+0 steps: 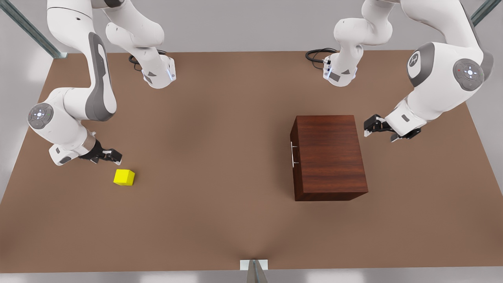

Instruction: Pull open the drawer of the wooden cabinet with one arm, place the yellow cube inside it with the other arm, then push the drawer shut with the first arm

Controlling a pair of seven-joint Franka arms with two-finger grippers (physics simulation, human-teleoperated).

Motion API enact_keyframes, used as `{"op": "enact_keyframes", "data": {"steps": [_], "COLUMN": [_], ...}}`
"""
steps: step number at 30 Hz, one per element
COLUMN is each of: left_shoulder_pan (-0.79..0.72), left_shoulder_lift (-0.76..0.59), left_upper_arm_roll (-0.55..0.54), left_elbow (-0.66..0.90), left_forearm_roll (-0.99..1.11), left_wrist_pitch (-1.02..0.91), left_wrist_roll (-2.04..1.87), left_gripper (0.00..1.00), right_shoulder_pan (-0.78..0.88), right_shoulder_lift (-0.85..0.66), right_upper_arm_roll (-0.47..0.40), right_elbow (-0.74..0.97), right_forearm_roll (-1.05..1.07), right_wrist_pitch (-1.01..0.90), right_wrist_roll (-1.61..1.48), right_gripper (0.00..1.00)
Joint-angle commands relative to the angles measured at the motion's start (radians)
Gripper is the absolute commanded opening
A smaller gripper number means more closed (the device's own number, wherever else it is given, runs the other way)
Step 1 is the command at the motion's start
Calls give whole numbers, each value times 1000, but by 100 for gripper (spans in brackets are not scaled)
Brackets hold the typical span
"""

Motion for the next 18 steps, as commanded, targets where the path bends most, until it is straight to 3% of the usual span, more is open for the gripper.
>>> {"op": "enact_keyframes", "data": {"steps": [1,4,5,6,9,13,15,18], "left_shoulder_pan": [1,-11,-80,-175,-374,-551,-626,-626], "left_shoulder_lift": [-1,4,5,17,63,225,367,398], "left_upper_arm_roll": [0,-23,-36,-36,-36,-34,-34,-25], "left_elbow": [0,-3,-13,-6,-1,5,157,161], "left_forearm_roll": [0,8,57,60,86,246,256,290], "left_wrist_pitch": [22,16,-17,-21,-21,99,114,116], "left_wrist_roll": [-73,-116,-289,-544,-628,-772,-975,-989], "left_gripper": [100,100,100,100,100,100,100,100], "right_shoulder_pan": [-1,-2,-6,-12,-36,-38,-42,-38], "right_shoulder_lift": [-1,-1,-1,2,19,58,59,78], "right_upper_arm_roll": [0,0,-8,-14,-14,-12,-14,-14], "right_elbow": [0,2,14,37,52,60,61,63], "right_forearm_roll": [1,3,9,9,7,13,17,16], "right_wrist_pitch": [16,16,11,-29,-62,4,14,36], "right_wrist_roll": [7,17,82,300,1133,1360,1411,1435], "right_gripper": [100,100,100,100,100,100,100,100]}}
